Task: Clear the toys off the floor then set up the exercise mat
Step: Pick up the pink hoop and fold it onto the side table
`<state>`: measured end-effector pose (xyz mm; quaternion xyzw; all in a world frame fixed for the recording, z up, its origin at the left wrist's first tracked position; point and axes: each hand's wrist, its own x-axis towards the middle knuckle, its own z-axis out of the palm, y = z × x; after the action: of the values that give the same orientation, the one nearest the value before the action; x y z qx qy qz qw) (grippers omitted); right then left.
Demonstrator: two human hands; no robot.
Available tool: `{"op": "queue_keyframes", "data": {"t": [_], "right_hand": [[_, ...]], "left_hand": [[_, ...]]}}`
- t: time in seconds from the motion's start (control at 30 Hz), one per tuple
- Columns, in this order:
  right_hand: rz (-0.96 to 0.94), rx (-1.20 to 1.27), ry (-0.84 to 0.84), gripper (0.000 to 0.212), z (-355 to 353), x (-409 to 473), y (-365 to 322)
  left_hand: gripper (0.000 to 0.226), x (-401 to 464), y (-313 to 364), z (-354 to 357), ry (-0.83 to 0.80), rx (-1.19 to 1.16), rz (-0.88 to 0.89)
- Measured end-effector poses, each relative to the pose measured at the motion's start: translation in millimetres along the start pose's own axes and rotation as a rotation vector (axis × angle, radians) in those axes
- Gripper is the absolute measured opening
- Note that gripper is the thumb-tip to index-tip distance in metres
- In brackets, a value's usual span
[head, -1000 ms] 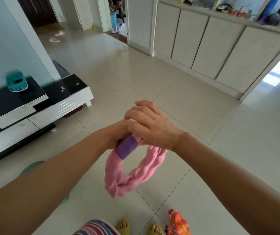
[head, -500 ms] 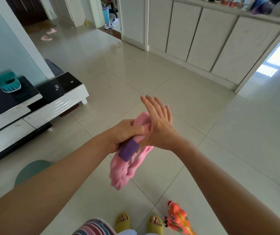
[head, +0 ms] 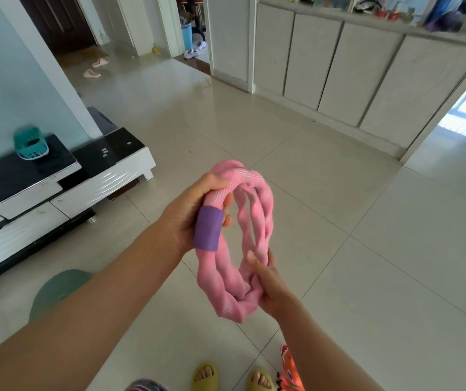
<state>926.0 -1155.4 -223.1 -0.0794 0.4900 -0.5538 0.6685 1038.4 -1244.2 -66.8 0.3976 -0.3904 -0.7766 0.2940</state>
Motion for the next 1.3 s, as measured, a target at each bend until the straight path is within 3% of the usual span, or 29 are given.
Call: {"op": "queue_keyframes", "data": {"t": [0.1,0.23,0.33,0.47,0.57,0.67,0.8,0.93,1.3], "right_hand": [[0.016,0.096,0.074,0.059,5.7,-6.0,-0.9],[0.009,0.143,0.140,0.031,-4.6,-11.5,1.7],[-0.061,0.145,0.254,0.016,-17.9,-12.8,-3.6],[-0.163,0.091,0.342,0.015,-33.9,-17.3,-23.3],[-0.203,0.077,0.358,0.018,-39.5,-20.0,-37.6],[-0.230,0.059,0.300,0.023,-40.7,-23.9,-45.6],[-0.224,0.078,0.197,0.029,-39.1,-26.8,-51.0],[-0.222,0.084,0.166,0.028,-30.3,-26.9,-52.7],[-0.195,-0.109,-0.008,0.024,35.6,-28.2,-26.4]], "left_hand": [[0.016,-0.4,-2.7,3.8,0.003,-0.093,-0.008],[0.022,-1.1,-6.0,-7.3,0.012,-0.134,-0.068],[0.023,-3.2,-14.7,-25.5,0.145,-0.001,-0.115],[0.062,-9.1,-30.1,-39.6,0.225,0.191,-0.041],[0.069,-8.5,-41.1,-43.6,0.327,0.370,0.066],[0.083,-10.5,-47.9,-40.7,0.456,0.388,0.073],[0.041,-17.2,-49.3,-40.4,0.489,0.369,0.105],[0.016,-27.4,-54.3,-48.7,0.519,0.326,0.146],[0.032,-105.3,-73.0,-95.7,0.808,0.123,0.179]]}}
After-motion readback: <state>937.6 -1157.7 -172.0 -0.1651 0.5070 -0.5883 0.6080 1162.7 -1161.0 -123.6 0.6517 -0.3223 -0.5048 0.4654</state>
